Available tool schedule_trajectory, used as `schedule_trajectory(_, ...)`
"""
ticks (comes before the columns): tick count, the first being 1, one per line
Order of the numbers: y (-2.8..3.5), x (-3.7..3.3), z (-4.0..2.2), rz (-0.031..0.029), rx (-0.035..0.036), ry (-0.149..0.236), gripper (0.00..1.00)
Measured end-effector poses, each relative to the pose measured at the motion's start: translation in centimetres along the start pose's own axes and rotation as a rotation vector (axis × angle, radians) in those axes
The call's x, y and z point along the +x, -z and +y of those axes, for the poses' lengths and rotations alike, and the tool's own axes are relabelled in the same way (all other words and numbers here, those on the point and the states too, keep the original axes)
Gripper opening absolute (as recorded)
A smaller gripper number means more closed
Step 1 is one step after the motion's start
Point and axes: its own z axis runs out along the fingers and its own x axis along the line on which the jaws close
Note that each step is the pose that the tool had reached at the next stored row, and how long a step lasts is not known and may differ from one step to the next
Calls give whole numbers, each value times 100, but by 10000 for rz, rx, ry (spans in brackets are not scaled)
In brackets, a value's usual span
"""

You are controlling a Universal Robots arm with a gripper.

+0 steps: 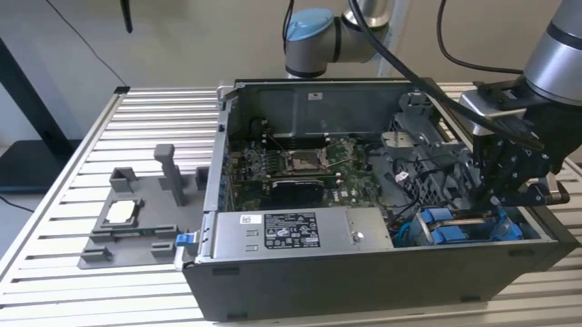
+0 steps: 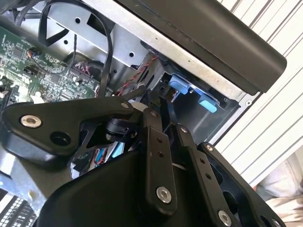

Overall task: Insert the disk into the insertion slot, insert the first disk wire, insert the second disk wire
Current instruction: 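Insert the first disk wire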

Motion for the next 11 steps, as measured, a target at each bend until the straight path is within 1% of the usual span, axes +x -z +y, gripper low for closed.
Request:
schedule_trajectory(4, -16, 0, -10, 2, 0, -9, 19)
schedule_trajectory(8, -51, 2, -11, 7, 0, -12, 19)
schedule_trajectory(11, -57, 2, -11, 7, 0, -12, 19)
